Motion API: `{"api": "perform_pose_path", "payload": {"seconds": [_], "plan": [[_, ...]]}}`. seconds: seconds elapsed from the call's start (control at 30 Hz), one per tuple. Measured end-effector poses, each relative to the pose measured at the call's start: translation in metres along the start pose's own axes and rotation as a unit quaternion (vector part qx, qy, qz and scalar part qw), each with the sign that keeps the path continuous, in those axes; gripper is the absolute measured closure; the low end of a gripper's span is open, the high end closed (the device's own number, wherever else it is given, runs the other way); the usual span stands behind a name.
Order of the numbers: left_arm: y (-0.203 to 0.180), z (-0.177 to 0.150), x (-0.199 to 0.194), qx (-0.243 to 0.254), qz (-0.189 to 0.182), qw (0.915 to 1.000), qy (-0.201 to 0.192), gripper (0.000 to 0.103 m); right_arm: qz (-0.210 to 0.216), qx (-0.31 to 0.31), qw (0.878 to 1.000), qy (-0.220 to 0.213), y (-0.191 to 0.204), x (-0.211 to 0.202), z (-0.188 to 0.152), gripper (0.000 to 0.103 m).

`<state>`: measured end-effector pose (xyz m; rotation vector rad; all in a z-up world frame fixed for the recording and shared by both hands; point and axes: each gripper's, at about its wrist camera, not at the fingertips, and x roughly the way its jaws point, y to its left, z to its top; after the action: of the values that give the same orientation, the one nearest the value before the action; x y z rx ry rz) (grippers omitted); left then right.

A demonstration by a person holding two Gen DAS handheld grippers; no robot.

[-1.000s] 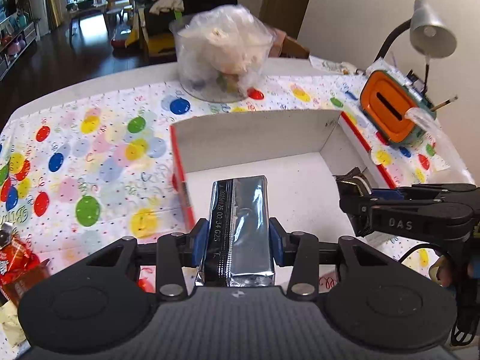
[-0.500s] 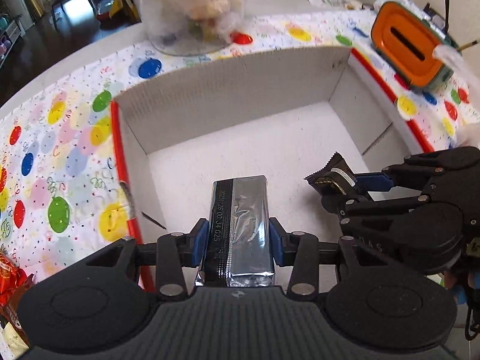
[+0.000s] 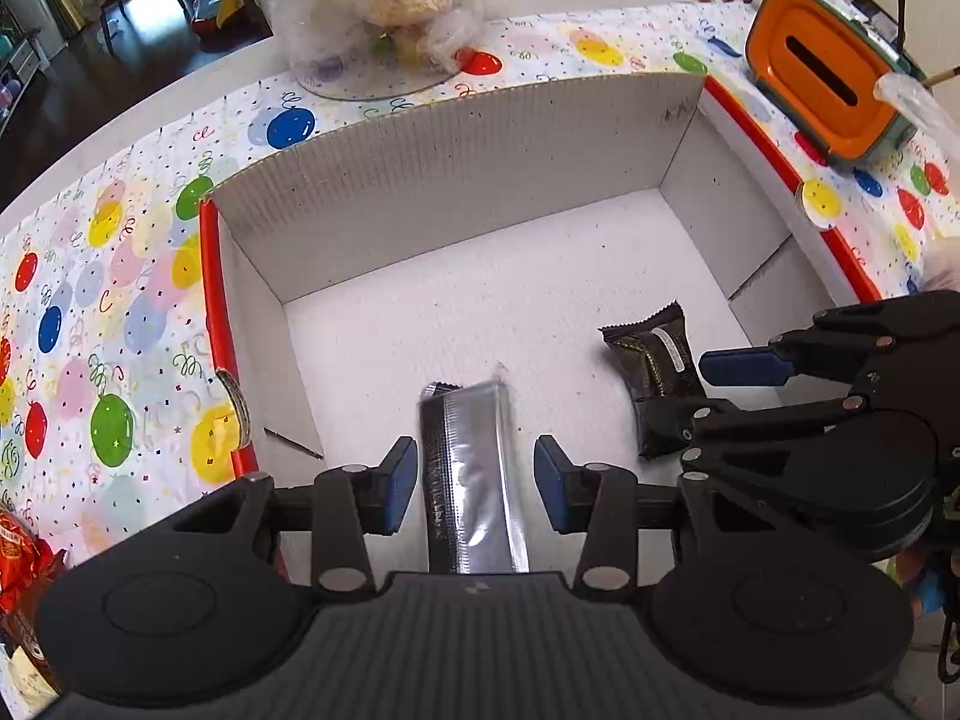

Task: Organize snacks
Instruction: 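Release the silver bar with the left tool while the right tool releases the black bar into the box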

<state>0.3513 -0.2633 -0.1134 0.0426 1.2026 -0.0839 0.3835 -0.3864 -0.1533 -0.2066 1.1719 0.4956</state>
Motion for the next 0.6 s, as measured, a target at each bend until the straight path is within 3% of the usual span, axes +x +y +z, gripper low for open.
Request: {"api": "perform_pose_path", "payload": {"seconds": [0.2, 0.37, 0.6], "plan": [[0.011, -0.008, -0.013, -0.024, -0.012, 0.9994, -0.021, 0.058, 0.022, 0.006, 0.999, -0.034, 0.001, -0.022, 0.0, 0.062], [0.02, -0.015, -0.034, -0.042, -0.014, 0.9976, -0.054, 0.048, 0.043, 0.01, 0.997, -0.066, 0.007, -0.043, -0.002, 0.05], [0.032, -0.028, -0.063, -0.063, -0.012, 0.9937, -0.092, 0.045, 0.06, 0.013, 0.993, -0.101, 0.017, -0.065, -0.004, 0.036]]}}
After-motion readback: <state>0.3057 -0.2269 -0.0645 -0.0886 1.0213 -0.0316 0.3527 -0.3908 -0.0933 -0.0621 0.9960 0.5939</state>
